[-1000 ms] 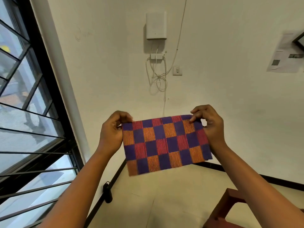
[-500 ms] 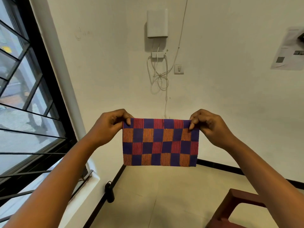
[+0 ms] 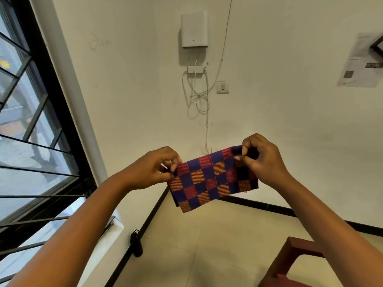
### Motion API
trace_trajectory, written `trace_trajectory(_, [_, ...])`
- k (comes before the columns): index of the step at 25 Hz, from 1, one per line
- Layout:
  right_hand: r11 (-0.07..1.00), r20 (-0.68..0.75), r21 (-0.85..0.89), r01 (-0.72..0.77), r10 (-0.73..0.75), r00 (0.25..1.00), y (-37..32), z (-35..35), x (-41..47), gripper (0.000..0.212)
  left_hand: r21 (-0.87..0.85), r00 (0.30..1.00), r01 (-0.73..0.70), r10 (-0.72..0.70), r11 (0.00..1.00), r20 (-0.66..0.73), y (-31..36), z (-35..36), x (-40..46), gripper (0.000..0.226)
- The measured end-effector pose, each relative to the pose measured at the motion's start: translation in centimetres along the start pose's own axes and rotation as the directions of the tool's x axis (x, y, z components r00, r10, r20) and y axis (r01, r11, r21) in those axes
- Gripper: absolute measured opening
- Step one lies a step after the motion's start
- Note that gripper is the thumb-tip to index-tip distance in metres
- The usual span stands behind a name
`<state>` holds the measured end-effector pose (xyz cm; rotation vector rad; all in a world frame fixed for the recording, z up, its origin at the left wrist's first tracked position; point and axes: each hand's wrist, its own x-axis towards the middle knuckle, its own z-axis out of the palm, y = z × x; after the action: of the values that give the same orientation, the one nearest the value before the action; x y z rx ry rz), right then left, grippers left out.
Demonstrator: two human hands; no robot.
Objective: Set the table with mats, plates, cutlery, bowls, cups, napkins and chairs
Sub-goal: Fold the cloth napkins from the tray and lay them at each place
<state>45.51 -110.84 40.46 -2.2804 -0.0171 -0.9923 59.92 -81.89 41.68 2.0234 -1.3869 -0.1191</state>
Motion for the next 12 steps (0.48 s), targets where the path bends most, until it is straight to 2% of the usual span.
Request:
trace_trajectory(1, [0.998, 0.000, 0.042, -0.049, 0.049, 0.999, 0.2, 0.1, 0.0, 0.032, 0.052, 0.992, -0.012, 0.005, 0.999, 0.128, 0.3, 0.3, 0.3, 0.031])
trace_trajectory(3, [0.981, 0.042, 0.126, -0.149, 0.145, 0.989, 0.3, 0.3, 0.0, 0.033, 0.152, 0.933, -0.023, -0.034, 0.988, 0.359, 0.9, 1.2, 1.2, 0.050])
trace_trajectory(6, [0.955, 0.066, 0.204, -0.217, 0.207, 0.976, -0.1, 0.9, 0.0, 0.039, 0.273, 0.864, 0.001, -0.138, 0.962, 0.485, 1.4, 3.3, 2.4, 0.082])
trace_trajectory(8, [0.945, 0.085, 0.218, -0.244, 0.231, 0.969, -0.6, 1.2, -0.3, 0.039, 0.207, 0.838, 0.102, -0.196, 0.973, 0.509, 1.5, 4.4, 2.7, 0.093])
trace_trajectory(10, [0.935, 0.104, 0.232, -0.270, 0.252, 0.962, -1.1, 1.4, -1.1, 0.042, 0.042, 0.833, 0.233, -0.222, 0.972, 0.507, 1.2, 5.1, 2.5, 0.095])
trace_trajectory(12, [0.924, 0.121, 0.270, -0.270, 0.246, 0.962, -1.9, 2.0, -2.3, 0.046, -0.132, 0.847, 0.345, -0.247, 0.930, 0.470, 1.0, 5.4, 2.1, 0.092])
